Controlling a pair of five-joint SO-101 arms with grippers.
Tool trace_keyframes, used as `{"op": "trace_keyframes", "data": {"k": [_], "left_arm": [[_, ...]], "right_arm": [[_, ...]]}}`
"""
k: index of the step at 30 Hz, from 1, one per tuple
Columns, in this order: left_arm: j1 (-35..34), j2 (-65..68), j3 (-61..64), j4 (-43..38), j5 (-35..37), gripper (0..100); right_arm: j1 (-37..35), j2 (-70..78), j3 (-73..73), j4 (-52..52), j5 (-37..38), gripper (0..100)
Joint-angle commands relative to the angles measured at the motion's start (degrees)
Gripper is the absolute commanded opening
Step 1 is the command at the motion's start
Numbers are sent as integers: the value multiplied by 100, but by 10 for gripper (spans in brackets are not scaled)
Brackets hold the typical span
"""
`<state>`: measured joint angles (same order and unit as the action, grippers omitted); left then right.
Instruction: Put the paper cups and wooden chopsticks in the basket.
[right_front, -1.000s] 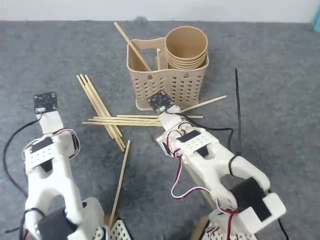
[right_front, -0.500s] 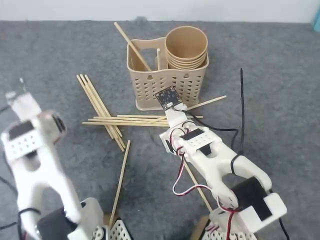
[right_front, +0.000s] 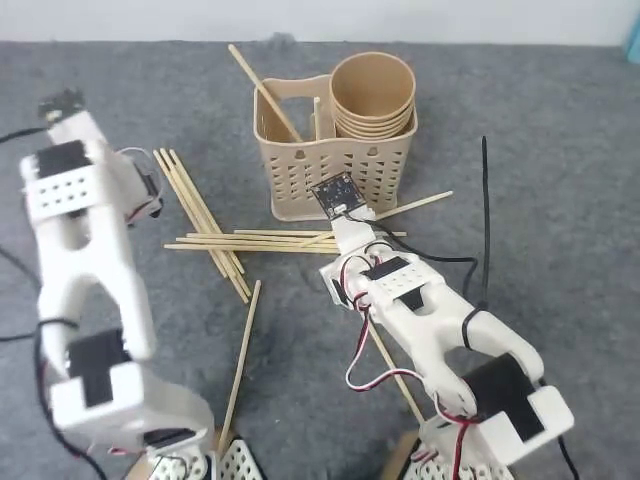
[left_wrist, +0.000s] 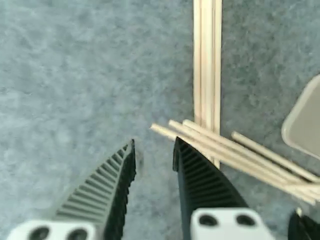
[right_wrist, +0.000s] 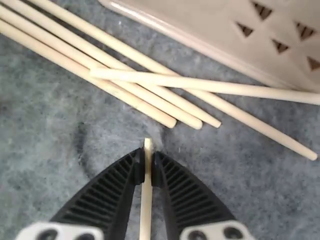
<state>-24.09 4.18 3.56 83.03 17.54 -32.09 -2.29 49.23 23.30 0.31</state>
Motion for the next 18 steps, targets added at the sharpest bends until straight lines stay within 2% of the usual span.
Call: {"op": "trace_keyframes", "data": {"k": [1, 6, 11, 18], "left_arm": [[246, 527, -242, -686, 158, 124], [475, 1398, -251, -1292, 457, 124], [501, 2145, -277, -2268, 598, 120], [545, 2312, -514, -2084, 598, 119]], "right_arm": [[101, -84, -53, 66, -35, 6], [259, -75, -70, -66, -35, 6], [242, -75, -62, -84, -26, 6], [242, -75, -62, -84, -26, 6]]}}
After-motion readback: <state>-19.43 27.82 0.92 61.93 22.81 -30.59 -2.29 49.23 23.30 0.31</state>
